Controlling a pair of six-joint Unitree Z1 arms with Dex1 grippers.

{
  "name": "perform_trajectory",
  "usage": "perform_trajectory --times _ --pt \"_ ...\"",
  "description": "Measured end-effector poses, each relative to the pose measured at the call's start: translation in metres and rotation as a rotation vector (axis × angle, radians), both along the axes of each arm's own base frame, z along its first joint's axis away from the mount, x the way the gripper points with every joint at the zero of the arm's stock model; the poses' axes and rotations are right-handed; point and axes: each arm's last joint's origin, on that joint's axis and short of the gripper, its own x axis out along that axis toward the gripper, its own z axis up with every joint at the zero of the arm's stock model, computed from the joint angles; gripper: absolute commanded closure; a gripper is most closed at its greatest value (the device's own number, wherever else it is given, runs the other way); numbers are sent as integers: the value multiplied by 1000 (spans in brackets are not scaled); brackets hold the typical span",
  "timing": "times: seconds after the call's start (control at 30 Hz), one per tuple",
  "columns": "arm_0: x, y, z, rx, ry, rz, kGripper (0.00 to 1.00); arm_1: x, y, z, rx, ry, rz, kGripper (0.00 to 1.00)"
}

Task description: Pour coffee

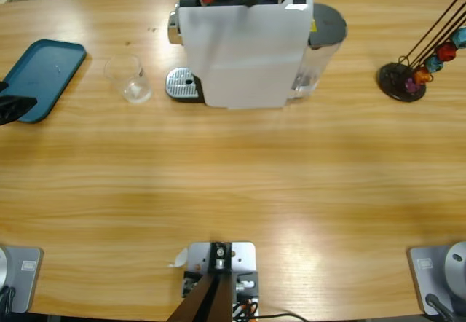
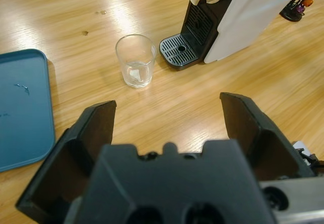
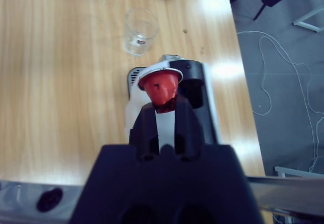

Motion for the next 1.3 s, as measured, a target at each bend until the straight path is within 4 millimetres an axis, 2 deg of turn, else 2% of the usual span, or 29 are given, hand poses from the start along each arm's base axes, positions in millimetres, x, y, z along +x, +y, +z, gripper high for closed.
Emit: perform_trajectory --times 0.2,0.4,0.63,0.8,1.0,1.3 --pt "0 0 0 0 0 0 119 16 6 1 5 -13 -13 1000" --pt "0 0 0 0 0 0 119 21 9 3 -6 -2 -15 1000" --pt "0 0 0 0 0 0 119 4 21 0 -64 -4 -8 1000" --pt "0 0 0 0 0 0 119 -17 31 7 -75 -29 9 1000" --pt "0 0 0 0 0 0 119 -28 40 7 -69 -18 25 1000" --pt "0 0 0 0 0 0 119 -28 45 11 -40 -49 12 1000"
